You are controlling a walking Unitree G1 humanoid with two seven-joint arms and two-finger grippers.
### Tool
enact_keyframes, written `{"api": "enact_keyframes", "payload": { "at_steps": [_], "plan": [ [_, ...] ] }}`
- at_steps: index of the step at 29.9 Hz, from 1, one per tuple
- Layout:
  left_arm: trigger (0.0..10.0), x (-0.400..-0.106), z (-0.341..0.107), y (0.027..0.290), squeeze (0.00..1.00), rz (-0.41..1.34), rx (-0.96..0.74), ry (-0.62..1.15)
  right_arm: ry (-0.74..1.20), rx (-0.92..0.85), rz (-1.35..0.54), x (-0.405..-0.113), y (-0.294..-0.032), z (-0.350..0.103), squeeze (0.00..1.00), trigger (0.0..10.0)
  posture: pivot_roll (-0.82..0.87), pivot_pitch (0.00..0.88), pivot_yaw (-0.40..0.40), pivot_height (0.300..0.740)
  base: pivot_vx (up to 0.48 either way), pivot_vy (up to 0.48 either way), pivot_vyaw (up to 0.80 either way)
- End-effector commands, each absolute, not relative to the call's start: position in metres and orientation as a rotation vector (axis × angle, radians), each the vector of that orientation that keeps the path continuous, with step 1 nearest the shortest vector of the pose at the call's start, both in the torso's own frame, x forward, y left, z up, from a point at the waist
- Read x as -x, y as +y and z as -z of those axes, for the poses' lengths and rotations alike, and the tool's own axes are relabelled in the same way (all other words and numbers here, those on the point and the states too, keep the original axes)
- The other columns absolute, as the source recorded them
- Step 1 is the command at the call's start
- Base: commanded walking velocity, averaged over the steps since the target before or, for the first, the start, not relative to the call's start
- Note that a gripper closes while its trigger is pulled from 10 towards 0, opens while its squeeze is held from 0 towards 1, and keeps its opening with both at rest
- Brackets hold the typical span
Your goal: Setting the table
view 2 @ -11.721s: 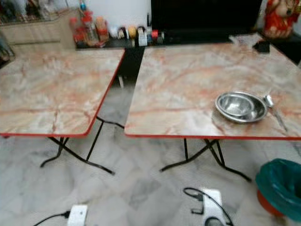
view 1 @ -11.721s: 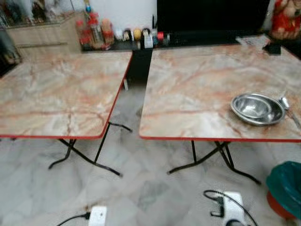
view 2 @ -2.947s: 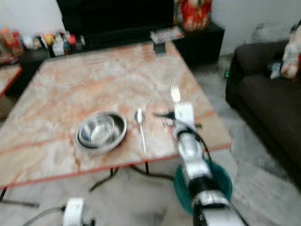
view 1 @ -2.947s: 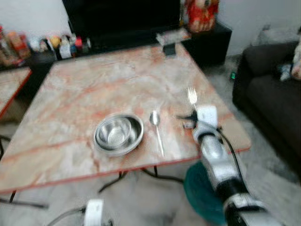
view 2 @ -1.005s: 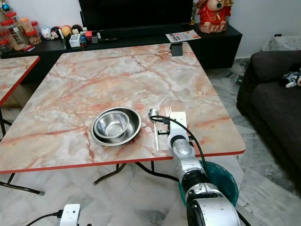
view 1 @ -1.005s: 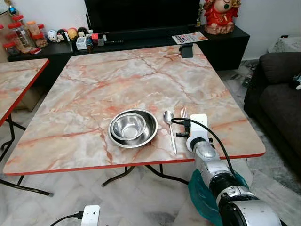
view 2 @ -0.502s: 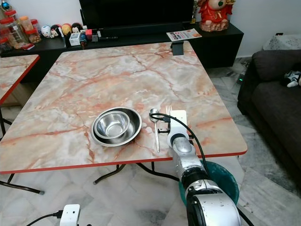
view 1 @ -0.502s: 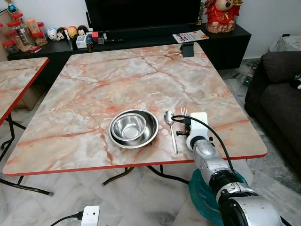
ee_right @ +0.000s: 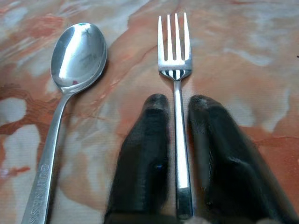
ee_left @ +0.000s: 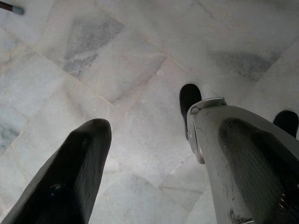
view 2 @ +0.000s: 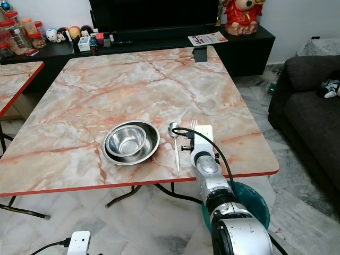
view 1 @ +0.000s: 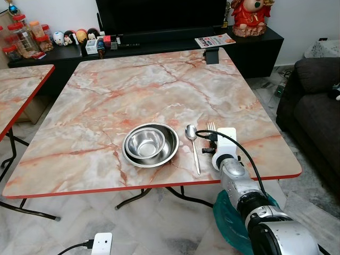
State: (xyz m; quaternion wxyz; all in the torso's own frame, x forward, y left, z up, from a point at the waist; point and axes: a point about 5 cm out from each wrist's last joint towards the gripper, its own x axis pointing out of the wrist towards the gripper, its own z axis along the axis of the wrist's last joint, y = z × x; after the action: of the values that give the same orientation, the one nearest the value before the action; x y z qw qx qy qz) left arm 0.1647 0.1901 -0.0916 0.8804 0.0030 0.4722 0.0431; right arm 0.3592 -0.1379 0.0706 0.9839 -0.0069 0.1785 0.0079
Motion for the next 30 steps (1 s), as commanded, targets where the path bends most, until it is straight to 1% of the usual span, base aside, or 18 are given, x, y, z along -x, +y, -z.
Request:
{"api": "enact_keyframes", "payload": {
  "at_steps": [1,8,9,10,11,13,16,18,21,22,23,24,29,30],
  "plan": [
    [10.0,-0.16,0.093,0.196,0.0,-0.113,-0.01,0.998,0.348,0.008,-0.017,-0.362,-0.137,-0.074,1.0,10.0,0.01,0.042,0.073,0.74,0.0,0.0,0.0],
    [10.0,-0.161,0.093,0.196,0.0,-0.114,-0.01,0.997,0.345,0.006,-0.02,-0.361,-0.136,-0.074,1.0,10.0,0.01,0.042,0.072,0.74,0.0,0.0,0.0],
    [10.0,-0.161,0.093,0.196,0.0,-0.114,-0.01,0.997,0.313,0.012,-0.029,-0.363,-0.135,-0.078,0.39,10.0,0.01,0.041,0.07,0.74,0.0,0.0,0.0],
    [10.0,-0.161,0.093,0.196,0.0,-0.115,-0.009,0.997,0.288,0.019,-0.031,-0.364,-0.135,-0.081,0.0,10.0,0.01,0.04,0.07,0.74,0.0,0.0,0.0],
    [10.0,-0.161,0.093,0.196,0.0,-0.115,-0.008,0.997,0.272,0.025,-0.032,-0.364,-0.135,-0.083,0.0,10.0,0.01,0.04,0.07,0.74,0.0,0.0,0.0],
    [10.0,-0.161,0.092,0.195,0.0,-0.114,-0.007,0.995,0.18,0.004,-0.046,-0.367,-0.134,-0.094,0.0,10.0,0.01,0.039,0.069,0.74,0.0,0.0,0.0],
    [10.0,-0.162,0.092,0.195,0.0,-0.114,-0.006,0.994,0.148,0.007,-0.043,-0.368,-0.134,-0.098,0.0,10.0,0.01,0.037,0.068,0.74,0.0,0.0,0.0],
    [10.0,-0.162,0.092,0.194,0.0,-0.114,-0.003,0.993,0.074,0.007,-0.016,-0.369,-0.139,-0.107,0.0,10.0,0.0,0.037,0.068,0.74,0.0,0.0,0.0],
    [10.0,-0.163,0.092,0.194,0.0,-0.112,-0.002,0.992,0.014,0.019,-0.006,-0.369,-0.141,-0.114,0.0,10.0,0.0,0.035,0.067,0.74,0.0,0.0,0.0],
    [10.0,-0.164,0.092,0.194,0.0,-0.115,0.002,0.986,-0.065,0.051,0.005,-0.366,-0.144,-0.121,0.0,10.0,0.0,0.032,0.065,0.74,0.0,0.0,0.0],
    [10.0,-0.164,0.092,0.194,0.0,-0.115,0.002,0.986,-0.065,0.051,0.005,-0.366,-0.144,-0.121,0.0,10.0,0.0,0.032,0.065,0.74,0.0,0.0,0.0],
    [10.0,-0.164,0.091,0.194,0.0,-0.119,0.007,0.98,-0.119,0.085,0.009,-0.362,-0.147,-0.123,0.0,10.0,0.0,0.031,0.065,0.74,0.0,0.0,0.0],
    [10.0,-0.166,0.09,0.193,0.0,-0.124,0.015,0.965,-0.17,0.09,0.02,-0.347,-0.155,-0.118,0.0,10.0,-0.01,0.03,0.064,0.74,0.0,0.0,0.0],
    [10.0,-0.166,0.09,0.193,0.0,-0.124,0.018,0.965,-0.19,0.1,0.016,-0.338,-0.159,-0.115,0.0,10.0,-0.01,0.032,0.062,0.74,0.0,0.0,0.0]
  ]
}}
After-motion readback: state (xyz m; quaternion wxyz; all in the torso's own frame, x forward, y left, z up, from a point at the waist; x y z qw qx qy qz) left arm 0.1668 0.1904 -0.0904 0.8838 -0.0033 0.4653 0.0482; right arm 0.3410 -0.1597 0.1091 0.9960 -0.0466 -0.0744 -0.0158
